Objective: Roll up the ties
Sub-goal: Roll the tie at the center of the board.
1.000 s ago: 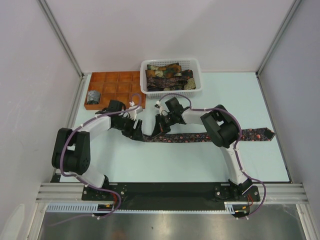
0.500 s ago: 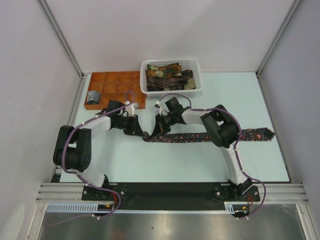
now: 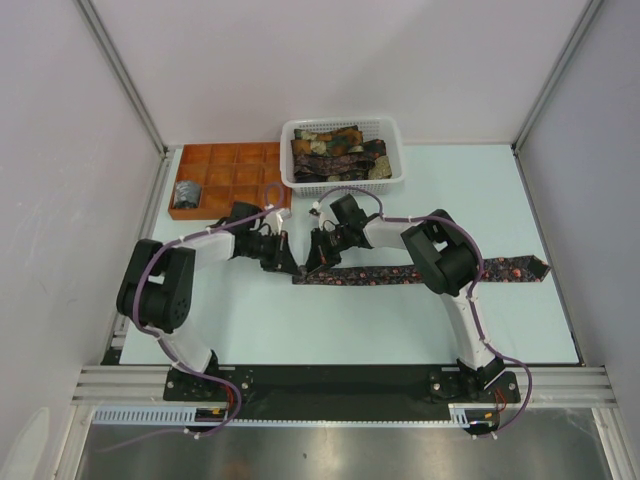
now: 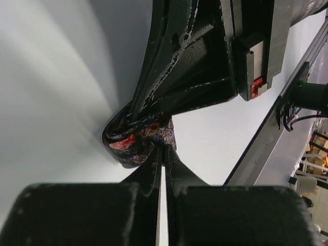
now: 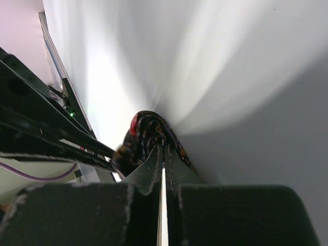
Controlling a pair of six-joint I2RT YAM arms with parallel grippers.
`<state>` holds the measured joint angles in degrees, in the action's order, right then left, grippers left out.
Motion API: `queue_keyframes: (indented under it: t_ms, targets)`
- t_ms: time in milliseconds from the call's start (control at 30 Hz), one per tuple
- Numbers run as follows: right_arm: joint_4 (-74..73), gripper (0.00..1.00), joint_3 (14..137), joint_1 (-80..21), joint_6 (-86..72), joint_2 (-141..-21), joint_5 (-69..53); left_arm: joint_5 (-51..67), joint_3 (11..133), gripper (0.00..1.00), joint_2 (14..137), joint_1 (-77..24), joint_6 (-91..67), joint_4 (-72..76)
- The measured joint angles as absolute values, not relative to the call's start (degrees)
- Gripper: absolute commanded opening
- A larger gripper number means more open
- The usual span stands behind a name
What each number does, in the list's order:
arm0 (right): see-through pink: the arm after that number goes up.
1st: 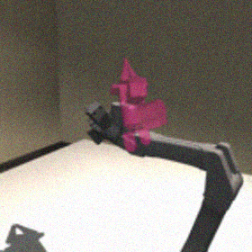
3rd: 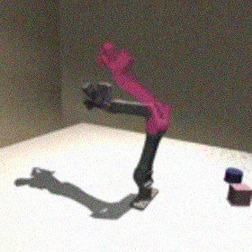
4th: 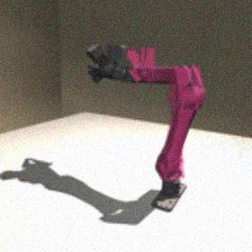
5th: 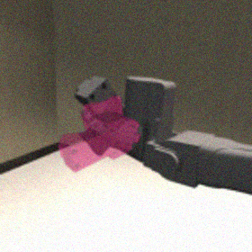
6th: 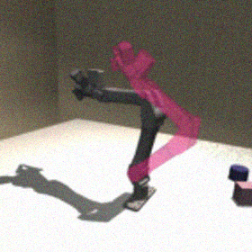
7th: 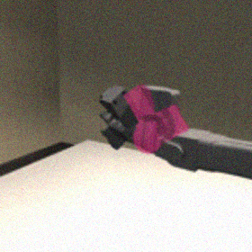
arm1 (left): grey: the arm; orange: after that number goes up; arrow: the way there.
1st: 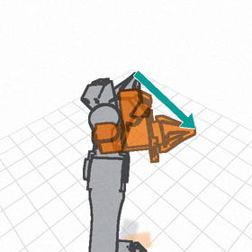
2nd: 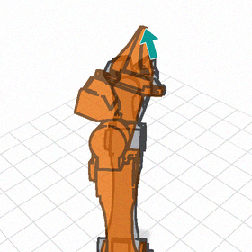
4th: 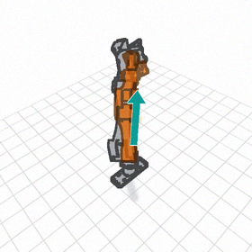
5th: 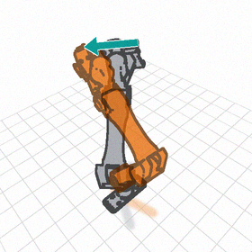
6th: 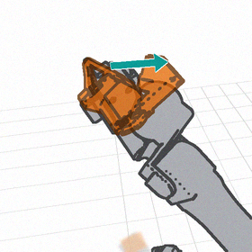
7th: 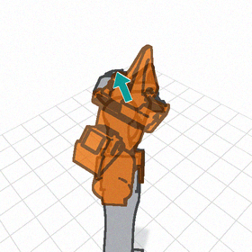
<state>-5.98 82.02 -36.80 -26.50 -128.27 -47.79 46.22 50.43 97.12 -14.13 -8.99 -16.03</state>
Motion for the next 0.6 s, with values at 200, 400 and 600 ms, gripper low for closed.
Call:
queue_keyframes:
  t_ms: [200, 400, 600]
  targets:
    - [-6.02, 0.01, 82.02, -36.8, -26.74, -128.27, -47.66, 44.1, 50.92, 0.0, 99.83, -16.47, -10.33, -14.59]
    - [-6.33, 0.16, 82.02, -36.8, -26.89, -128.03, -47.33, 42.15, 50.92, 0.0, 100.33, -16.49, -11.81, -14.66]
    - [-8.51, 0.25, 82.02, -36.34, -25.93, -126.69, -45.93, 42.15, 51.03, 0.0, 101.16, -16.45, -13.26, -14.76]
